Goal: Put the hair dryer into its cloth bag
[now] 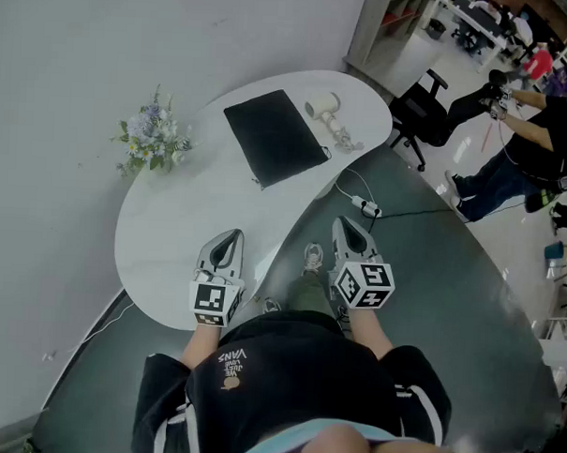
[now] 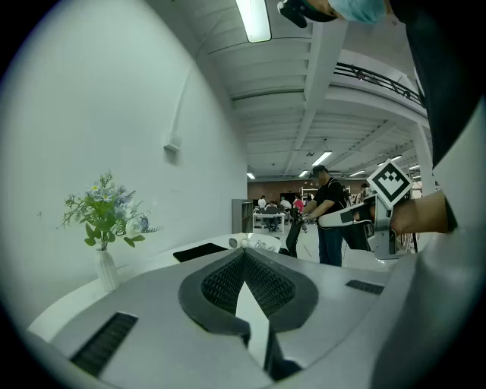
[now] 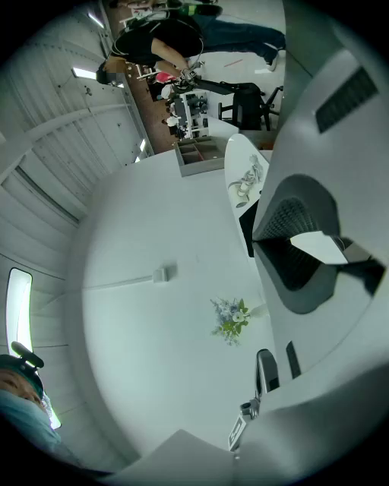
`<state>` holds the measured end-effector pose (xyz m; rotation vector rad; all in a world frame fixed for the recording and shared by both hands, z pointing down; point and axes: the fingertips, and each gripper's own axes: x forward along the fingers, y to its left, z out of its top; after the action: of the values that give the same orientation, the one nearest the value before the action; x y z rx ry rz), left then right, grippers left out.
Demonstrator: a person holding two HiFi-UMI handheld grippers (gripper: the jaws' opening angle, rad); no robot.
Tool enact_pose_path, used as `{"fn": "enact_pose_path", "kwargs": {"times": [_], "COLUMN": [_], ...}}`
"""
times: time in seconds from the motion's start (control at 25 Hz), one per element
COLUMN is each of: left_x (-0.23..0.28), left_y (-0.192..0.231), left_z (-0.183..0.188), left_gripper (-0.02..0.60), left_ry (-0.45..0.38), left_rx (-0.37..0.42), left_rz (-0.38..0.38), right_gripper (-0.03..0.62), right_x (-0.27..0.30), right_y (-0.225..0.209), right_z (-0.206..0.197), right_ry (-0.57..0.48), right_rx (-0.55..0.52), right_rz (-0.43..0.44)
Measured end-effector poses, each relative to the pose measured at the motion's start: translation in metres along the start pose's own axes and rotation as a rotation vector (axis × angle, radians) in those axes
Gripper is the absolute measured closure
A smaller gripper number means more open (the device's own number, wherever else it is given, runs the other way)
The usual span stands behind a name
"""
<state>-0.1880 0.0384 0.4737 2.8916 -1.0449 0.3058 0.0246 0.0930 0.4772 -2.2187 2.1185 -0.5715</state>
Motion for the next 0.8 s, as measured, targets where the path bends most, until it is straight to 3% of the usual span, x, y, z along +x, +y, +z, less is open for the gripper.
{"fn": "enact_pose_path", "kwargs": {"times": [0.28,0.48,0.6,0.8], "left_x": [0.019,0.047,0.065,0.100], "left_y": [-0.005,-0.011,-0.015,-0.013], "left_z": [0.005,0.000,-0.004,-0.005], "left_gripper": [0.561,0.558,0.558,0.545], "left_ry": [-0.019,0.003,0.021,0.041], "left_rx": [-0.011,-0.001,-0.006,-0.014], "left_rz": [-0.030,-0.035,-0.043,-0.030], "right_gripper": [0.548,0.538,0.439,0.417], "right_x": [0.016,0.037,0.051,0.080], "right_y": [-0.002,-0.020,-0.036,-0.063], "right_z": [0.002,-0.004,-0.005,-0.001], "right_ry": [0.002,0.046,0.078,0.112], "right_rx": [0.007,-0.020,-0.018,-0.021], "right_rz": [0.055,0.046,0.044,0.045]}}
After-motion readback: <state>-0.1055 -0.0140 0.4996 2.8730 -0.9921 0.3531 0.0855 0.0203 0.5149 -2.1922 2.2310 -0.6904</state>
